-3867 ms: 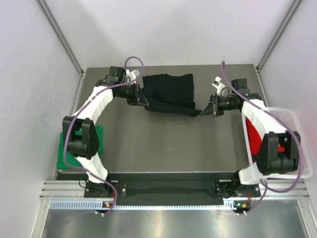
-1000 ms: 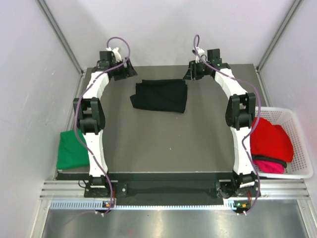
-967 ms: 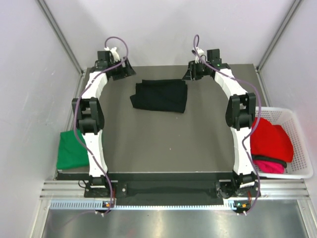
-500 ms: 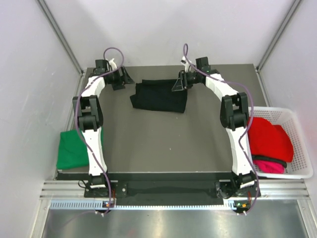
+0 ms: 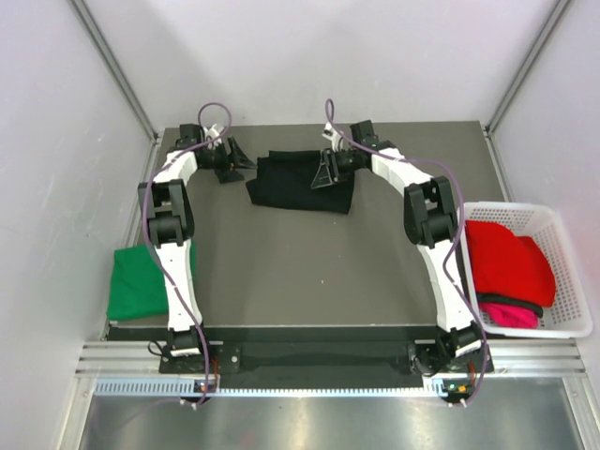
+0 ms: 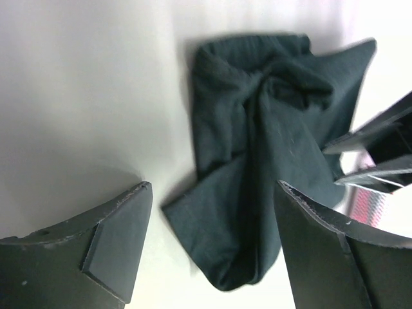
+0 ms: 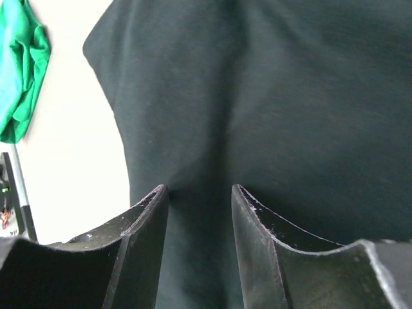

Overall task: Fold and stack the t-shirts
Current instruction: Neatly place the folded tshirt to the corner

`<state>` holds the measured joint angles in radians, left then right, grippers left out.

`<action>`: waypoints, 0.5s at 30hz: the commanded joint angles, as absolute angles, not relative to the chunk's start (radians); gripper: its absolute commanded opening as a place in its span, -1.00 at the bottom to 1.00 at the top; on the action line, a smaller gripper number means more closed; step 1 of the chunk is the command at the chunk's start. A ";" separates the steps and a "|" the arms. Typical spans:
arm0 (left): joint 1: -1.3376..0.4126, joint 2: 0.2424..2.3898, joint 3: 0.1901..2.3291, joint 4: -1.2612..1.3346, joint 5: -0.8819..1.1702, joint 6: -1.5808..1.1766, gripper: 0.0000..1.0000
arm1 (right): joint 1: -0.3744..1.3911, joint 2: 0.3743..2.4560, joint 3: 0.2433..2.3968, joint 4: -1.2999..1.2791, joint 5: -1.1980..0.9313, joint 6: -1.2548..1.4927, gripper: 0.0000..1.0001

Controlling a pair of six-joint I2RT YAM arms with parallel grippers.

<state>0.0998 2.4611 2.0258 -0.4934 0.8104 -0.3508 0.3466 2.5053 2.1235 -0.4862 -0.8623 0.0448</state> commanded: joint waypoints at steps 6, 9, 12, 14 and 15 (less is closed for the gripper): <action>0.094 2.511 1.959 -0.526 0.937 -0.347 0.62 | 0.411 2.462 2.192 -0.489 -0.871 -0.026 -0.11; 0.084 2.525 1.962 -0.534 0.946 -0.339 0.63 | 0.428 2.462 2.200 -0.497 -0.862 -0.040 -0.11; 0.075 2.545 1.976 -0.552 0.957 -0.328 0.64 | 0.439 2.467 2.217 -0.508 -0.845 -0.058 -0.12; 0.069 2.565 1.985 -0.558 0.975 -0.330 0.64 | 0.449 2.477 2.227 -0.511 -0.841 -0.066 -0.11; 0.066 2.571 1.985 -0.557 0.979 -0.334 0.64 | 0.454 2.482 2.232 -0.517 -0.830 -0.069 -0.11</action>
<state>0.0841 2.4908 1.9911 -0.4999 1.0153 -0.3656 0.4259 2.5053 2.1696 -0.5171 -0.8383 -0.0250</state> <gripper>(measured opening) 0.812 0.443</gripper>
